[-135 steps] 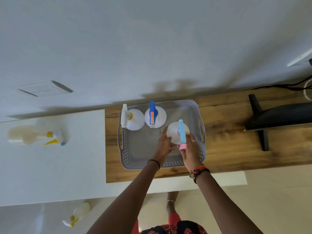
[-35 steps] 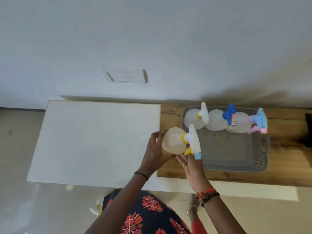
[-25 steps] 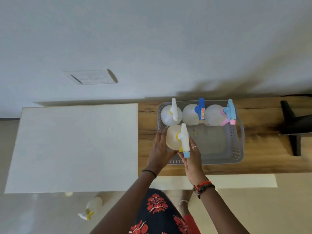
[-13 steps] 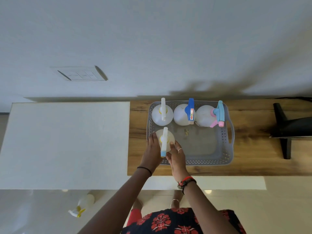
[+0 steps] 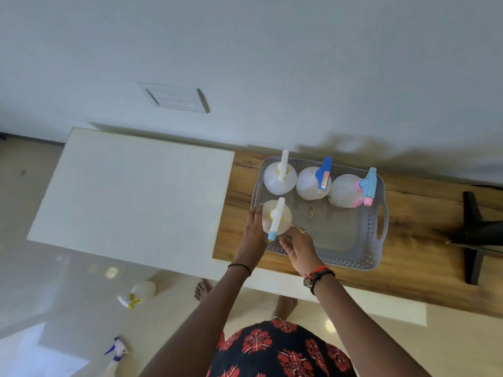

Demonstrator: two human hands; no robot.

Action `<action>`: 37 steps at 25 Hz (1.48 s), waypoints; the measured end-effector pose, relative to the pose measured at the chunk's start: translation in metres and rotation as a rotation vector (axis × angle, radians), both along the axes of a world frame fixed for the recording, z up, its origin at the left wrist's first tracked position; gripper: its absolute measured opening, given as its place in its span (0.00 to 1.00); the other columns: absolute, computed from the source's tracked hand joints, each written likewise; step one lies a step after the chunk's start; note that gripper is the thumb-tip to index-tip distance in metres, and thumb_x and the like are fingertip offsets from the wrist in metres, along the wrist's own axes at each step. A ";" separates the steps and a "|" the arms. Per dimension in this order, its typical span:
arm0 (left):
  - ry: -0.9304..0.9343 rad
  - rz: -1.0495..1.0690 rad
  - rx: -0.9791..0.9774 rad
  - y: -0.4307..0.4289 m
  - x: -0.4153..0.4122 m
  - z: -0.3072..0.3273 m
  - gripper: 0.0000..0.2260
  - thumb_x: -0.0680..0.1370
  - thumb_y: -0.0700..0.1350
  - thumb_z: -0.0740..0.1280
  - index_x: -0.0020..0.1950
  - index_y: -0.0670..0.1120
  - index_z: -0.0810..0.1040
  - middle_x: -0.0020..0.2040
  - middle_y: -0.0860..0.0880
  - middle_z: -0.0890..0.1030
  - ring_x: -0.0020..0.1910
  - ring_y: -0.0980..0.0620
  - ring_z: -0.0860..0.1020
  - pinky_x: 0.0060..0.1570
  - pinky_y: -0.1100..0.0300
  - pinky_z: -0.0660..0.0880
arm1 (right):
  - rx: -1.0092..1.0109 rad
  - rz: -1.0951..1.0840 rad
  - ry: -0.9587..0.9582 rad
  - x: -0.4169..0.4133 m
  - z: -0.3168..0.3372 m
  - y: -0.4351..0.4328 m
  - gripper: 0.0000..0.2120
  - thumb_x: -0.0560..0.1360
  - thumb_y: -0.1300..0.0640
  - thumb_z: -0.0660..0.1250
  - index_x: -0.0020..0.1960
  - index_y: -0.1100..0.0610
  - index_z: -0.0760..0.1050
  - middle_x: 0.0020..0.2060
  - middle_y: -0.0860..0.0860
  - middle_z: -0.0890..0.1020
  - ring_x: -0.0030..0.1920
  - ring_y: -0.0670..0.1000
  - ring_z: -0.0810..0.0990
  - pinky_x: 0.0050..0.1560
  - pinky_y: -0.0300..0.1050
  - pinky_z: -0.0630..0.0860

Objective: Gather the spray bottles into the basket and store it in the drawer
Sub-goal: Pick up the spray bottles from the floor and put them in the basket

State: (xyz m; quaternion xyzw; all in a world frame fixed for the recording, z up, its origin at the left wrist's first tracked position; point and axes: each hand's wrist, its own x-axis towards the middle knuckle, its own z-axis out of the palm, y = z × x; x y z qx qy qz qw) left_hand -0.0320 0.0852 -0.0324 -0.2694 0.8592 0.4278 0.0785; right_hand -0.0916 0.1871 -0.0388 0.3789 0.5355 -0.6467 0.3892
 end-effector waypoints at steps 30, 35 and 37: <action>-0.104 1.024 0.061 -0.139 0.666 -0.034 0.11 0.81 0.43 0.60 0.59 0.40 0.77 0.58 0.43 0.78 0.58 0.47 0.78 0.57 0.58 0.70 | 0.136 0.728 -0.060 0.524 -0.028 -0.184 0.04 0.79 0.63 0.58 0.45 0.57 0.67 0.35 0.55 0.71 0.33 0.52 0.70 0.38 0.43 0.72; -0.159 1.096 0.094 -0.156 0.731 -0.079 0.11 0.81 0.44 0.60 0.58 0.42 0.77 0.59 0.44 0.78 0.58 0.47 0.78 0.57 0.59 0.71 | 0.122 0.921 -0.123 0.598 -0.068 -0.213 0.09 0.79 0.60 0.59 0.40 0.57 0.67 0.35 0.55 0.73 0.34 0.51 0.72 0.39 0.42 0.73; -0.176 1.119 0.088 -0.164 0.748 -0.115 0.10 0.81 0.44 0.60 0.57 0.42 0.77 0.59 0.43 0.77 0.58 0.47 0.78 0.57 0.59 0.71 | 0.124 0.983 -0.136 0.620 -0.103 -0.224 0.08 0.79 0.60 0.59 0.41 0.58 0.67 0.36 0.55 0.73 0.35 0.51 0.72 0.41 0.43 0.75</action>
